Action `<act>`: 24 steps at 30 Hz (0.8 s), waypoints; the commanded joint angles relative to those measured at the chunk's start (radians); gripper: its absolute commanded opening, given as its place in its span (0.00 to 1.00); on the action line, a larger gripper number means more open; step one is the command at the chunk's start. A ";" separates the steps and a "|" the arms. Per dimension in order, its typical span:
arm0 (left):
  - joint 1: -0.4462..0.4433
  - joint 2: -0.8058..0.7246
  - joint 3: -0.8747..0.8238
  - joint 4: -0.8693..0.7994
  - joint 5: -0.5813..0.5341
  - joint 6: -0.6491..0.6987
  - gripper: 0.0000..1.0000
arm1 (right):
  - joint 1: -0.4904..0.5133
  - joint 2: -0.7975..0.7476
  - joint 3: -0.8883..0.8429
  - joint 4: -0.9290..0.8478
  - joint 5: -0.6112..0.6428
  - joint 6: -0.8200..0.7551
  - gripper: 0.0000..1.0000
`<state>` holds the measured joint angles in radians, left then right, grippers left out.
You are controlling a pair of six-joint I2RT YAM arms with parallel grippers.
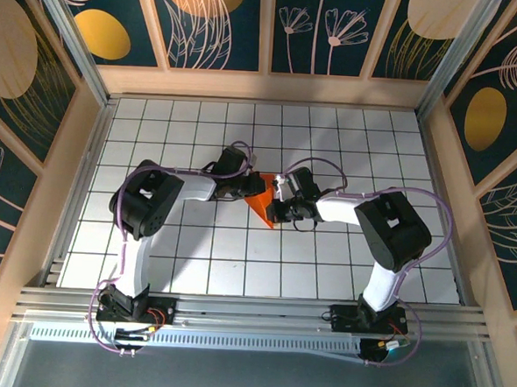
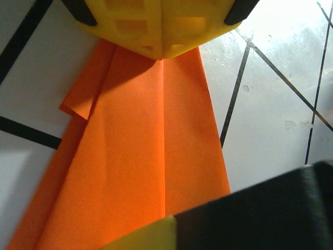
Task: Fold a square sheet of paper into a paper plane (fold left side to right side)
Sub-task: Fourth fold the wing at the center of the table.
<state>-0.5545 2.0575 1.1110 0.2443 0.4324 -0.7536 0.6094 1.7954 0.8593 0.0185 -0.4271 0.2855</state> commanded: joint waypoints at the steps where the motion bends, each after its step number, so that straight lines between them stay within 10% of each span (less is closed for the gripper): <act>1: 0.001 0.019 -0.010 -0.017 -0.030 -0.008 0.00 | -0.005 0.028 -0.062 -0.228 0.024 -0.017 0.00; 24: -0.002 -0.043 -0.173 0.044 -0.061 -0.058 0.00 | -0.053 -0.063 0.001 0.011 -0.236 0.075 0.00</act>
<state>-0.5564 2.0022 0.9741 0.3710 0.4046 -0.8055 0.5579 1.6951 0.8288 -0.0231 -0.6273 0.3321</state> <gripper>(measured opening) 0.043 0.047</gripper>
